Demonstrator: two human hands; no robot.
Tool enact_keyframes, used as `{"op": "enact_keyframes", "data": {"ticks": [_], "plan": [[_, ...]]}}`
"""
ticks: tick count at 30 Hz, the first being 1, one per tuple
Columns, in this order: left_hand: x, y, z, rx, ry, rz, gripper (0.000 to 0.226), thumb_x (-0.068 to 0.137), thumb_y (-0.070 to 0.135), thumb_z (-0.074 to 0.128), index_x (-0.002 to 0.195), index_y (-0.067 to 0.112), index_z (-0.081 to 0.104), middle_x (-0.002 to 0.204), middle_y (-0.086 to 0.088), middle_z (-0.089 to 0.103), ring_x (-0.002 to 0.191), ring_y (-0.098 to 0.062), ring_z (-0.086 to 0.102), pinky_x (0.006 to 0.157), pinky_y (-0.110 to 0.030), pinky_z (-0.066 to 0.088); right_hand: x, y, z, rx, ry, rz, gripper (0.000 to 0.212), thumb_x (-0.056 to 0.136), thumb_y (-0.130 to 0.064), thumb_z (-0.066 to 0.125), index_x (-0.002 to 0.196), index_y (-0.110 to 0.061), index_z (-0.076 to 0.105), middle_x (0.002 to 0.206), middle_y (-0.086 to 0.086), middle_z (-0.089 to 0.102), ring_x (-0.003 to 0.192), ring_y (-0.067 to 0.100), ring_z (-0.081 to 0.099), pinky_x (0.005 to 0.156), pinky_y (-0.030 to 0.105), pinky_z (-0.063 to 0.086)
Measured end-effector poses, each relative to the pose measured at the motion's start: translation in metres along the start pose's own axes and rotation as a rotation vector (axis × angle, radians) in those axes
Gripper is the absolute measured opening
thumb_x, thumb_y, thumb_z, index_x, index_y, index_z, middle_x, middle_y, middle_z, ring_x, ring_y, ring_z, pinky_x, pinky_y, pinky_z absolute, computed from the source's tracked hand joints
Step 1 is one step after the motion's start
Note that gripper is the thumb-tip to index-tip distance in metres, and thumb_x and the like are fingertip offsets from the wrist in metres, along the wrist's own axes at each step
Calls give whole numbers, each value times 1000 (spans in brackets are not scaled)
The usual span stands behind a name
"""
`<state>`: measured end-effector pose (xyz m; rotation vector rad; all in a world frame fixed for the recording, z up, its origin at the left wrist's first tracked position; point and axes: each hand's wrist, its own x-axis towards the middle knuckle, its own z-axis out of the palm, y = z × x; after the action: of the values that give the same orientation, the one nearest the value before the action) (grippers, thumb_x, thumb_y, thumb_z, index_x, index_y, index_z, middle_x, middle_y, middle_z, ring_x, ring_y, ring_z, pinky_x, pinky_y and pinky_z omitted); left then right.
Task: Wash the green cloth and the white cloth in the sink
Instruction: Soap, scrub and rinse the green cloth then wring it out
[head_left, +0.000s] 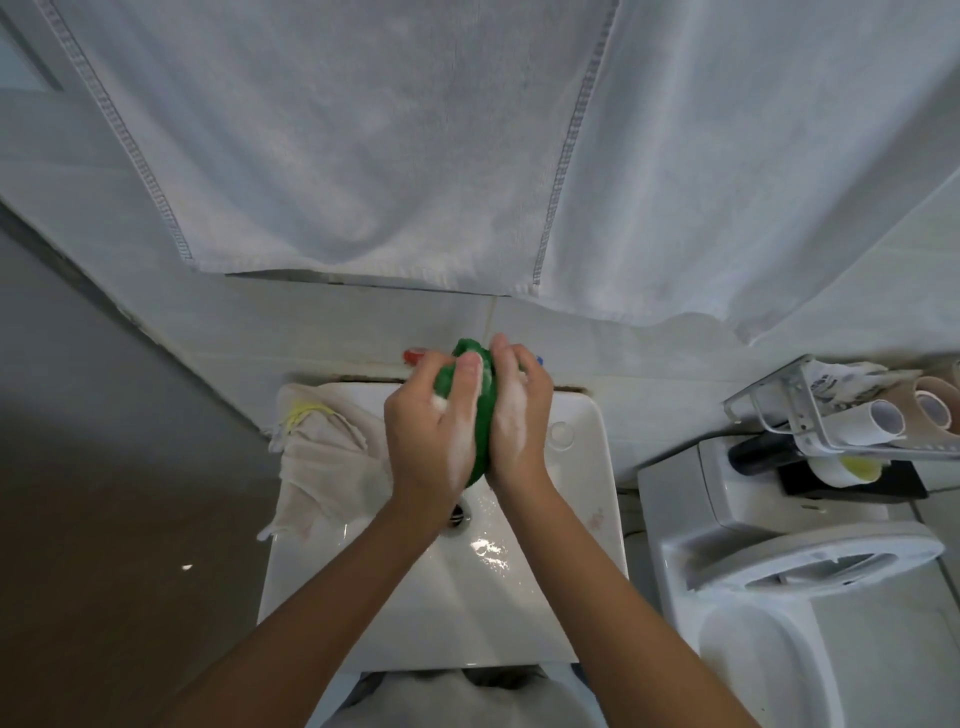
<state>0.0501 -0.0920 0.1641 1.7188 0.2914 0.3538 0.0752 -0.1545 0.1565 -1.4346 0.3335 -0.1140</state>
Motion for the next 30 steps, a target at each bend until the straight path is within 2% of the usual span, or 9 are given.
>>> {"op": "enact_keyframes", "data": {"ticks": [4, 7, 10, 12, 17, 21, 23, 27, 30], "plan": [[21, -10, 0, 122, 25, -132, 24, 93, 26, 56, 74, 11, 58, 64, 3, 57, 58, -10, 52, 56, -21, 40, -9, 12, -5, -74, -71, 38, 43, 97, -15, 53, 55, -16, 44, 52, -6, 43, 57, 14, 41, 60, 35, 35], [-12, -9, 4, 81, -10, -83, 23, 93, 30, 55, 75, 16, 59, 67, 3, 60, 62, -8, 57, 57, -14, 43, 5, 12, -10, -92, -91, 25, 38, 95, -18, 53, 59, -5, 52, 57, 7, 46, 60, 21, 44, 62, 40, 39], [-4, -15, 0, 156, -10, -17, 28, 93, 32, 52, 73, 13, 55, 63, 4, 57, 59, -8, 55, 56, -21, 41, -3, 11, -8, -57, -100, 68, 42, 95, -18, 52, 53, -22, 47, 52, -7, 44, 57, 15, 43, 60, 32, 39], [18, -18, -1, 245, 28, -91, 29, 96, 27, 52, 70, 14, 51, 59, 8, 50, 57, -11, 50, 59, -21, 34, -14, 15, -7, -82, -114, 42, 43, 97, -12, 52, 56, -20, 44, 48, -13, 44, 52, 6, 41, 56, 23, 37], [-20, -11, 5, 215, 53, 7, 22, 94, 31, 54, 77, 17, 52, 63, 7, 54, 60, -14, 55, 58, -25, 44, 4, 17, -8, -111, -111, 15, 45, 96, -9, 51, 55, -27, 45, 54, -14, 46, 56, 8, 43, 62, 36, 40], [11, -16, -2, 302, 101, -34, 25, 95, 28, 54, 75, 15, 48, 58, 11, 46, 58, -18, 49, 58, -28, 37, -13, 18, -4, -54, -95, -21, 50, 92, 1, 55, 52, -26, 41, 44, -16, 42, 47, -1, 36, 52, 20, 34], [12, -18, 1, 287, 110, -63, 25, 96, 29, 54, 76, 16, 48, 58, 11, 46, 60, -18, 50, 60, -27, 38, -12, 19, -5, -74, -78, -23, 48, 92, 0, 55, 53, -23, 40, 44, -15, 42, 47, 0, 37, 53, 23, 34], [-22, -18, 3, 178, 55, 89, 24, 91, 34, 52, 77, 16, 49, 61, 8, 49, 57, -17, 50, 56, -31, 45, 5, 18, -4, -88, -45, -11, 58, 89, 3, 54, 43, -29, 40, 42, -14, 36, 48, 5, 32, 53, 29, 30], [9, -22, -2, 241, 43, -51, 25, 95, 32, 53, 76, 15, 49, 62, 8, 50, 61, -18, 53, 55, -25, 41, -12, 22, -4, -72, -78, -23, 52, 92, -1, 55, 51, -28, 41, 44, -16, 40, 47, 1, 35, 52, 22, 32]]}}
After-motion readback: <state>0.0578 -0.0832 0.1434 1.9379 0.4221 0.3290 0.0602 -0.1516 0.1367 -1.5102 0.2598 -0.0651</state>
